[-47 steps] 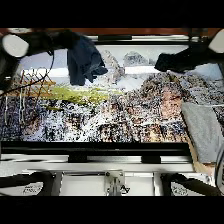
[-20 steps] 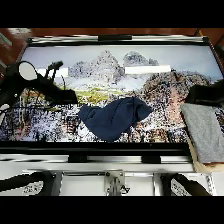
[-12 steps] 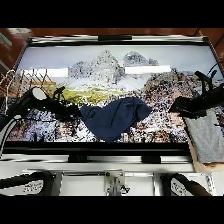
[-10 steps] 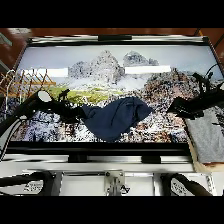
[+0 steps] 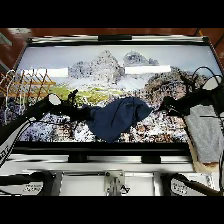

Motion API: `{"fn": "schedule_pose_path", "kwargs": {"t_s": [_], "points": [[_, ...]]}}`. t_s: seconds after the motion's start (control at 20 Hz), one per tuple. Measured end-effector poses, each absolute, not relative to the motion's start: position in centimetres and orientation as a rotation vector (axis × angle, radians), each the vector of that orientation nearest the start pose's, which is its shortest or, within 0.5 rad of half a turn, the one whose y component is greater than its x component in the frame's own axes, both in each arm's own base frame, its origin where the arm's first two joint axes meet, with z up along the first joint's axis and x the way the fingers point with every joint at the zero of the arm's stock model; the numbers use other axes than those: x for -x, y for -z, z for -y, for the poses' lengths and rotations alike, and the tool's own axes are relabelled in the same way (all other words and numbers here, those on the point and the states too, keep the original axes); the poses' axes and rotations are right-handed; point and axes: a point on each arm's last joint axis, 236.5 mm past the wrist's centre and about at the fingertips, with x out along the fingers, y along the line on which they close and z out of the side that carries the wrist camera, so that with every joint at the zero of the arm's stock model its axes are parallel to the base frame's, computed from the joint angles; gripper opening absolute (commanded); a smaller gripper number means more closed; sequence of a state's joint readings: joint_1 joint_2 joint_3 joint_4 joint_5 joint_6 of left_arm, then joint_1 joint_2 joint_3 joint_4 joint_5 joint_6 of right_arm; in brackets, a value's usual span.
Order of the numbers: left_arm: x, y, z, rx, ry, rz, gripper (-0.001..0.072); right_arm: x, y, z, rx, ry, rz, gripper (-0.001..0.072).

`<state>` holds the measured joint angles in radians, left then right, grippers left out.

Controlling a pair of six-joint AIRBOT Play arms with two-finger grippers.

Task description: Fold the shirts.

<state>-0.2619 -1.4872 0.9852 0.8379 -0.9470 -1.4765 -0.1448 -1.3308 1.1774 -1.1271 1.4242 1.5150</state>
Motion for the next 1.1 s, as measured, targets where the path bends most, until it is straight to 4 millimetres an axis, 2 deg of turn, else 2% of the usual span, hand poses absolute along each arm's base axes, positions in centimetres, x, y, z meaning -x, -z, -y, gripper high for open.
{"fn": "schedule_pose_path", "kwargs": {"t_s": [0.25,0.3,0.35,0.4,0.5,0.55,0.65,0.7,0.8,0.85,0.9,0.95,1.0,1.05,1.1], "points": [[-34.4,5.7,22.9,0.488,0.499,-1.406,0.0034,-36.4,3.4,-9.0,-0.474,-0.260,-1.520,0.0580],[-34.4,5.3,22.9,0.482,0.510,-1.400,0.0034,-36.7,4.3,-10.0,-0.482,-0.271,-1.528,0.0534],[-34.5,5.0,23.0,0.478,0.518,-1.389,0.0034,-36.9,5.0,-10.8,-0.487,-0.282,-1.535,0.0279],[-34.6,4.6,23.0,0.471,0.526,-1.377,0.0033,-37.1,5.7,-11.7,-0.486,-0.292,-1.540,0.0085],[-35.3,3.4,23.2,0.454,0.544,-1.344,0.0033,-37.4,6.4,-12.8,-0.460,-0.319,-1.533,0.0077],[-35.9,2.5,23.2,0.437,0.557,-1.322,0.0033,-37.7,6.1,-13.2,-0.435,-0.346,-1.517,0.0077],[-37.6,-0.9,23.3,0.370,0.594,-1.245,0.0033,-38.9,3.5,-13.8,-0.343,-0.434,-1.428,0.0077],[-38.9,-3.7,23.4,0.325,0.616,-1.183,0.0033,-39.7,1.0,-13.9,-0.279,-0.477,-1.356,0.0077],[-41.5,-11.5,23.3,0.233,0.654,-1.007,0.0033,-41.6,-5.6,-13.5,-0.150,-0.519,-1.174,0.0077],[-42.5,-16.3,23.2,0.190,0.667,-0.899,0.0033,-42.5,-10.5,-13.1,-0.084,-0.522,-1.046,0.0077],[-43.0,-22.0,23.0,0.152,0.678,-0.769,0.0033,-43.0,-15.9,-12.6,-0.023,-0.511,-0.905,0.0077],[-42.9,-27.7,22.7,0.125,0.685,-0.637,0.0033,-43.0,-21.2,-12.0,0.027,-0.494,-0.770,0.0077],[-42.0,-33.6,22.1,0.101,0.689,-0.501,0.0033,-42.1,-27.0,-11.6,0.069,-0.478,-0.626,0.0078],[-40.3,-38.8,21.5,0.087,0.692,-0.376,0.0033,-40.5,-32.6,-11.2,0.100,-0.461,-0.483,0.0077],[-38.3,-42.7,20.8,0.076,0.690,-0.277,0.0033,-38.5,-37.3,-11.0,0.119,-0.448,-0.365,0.0078]]}}
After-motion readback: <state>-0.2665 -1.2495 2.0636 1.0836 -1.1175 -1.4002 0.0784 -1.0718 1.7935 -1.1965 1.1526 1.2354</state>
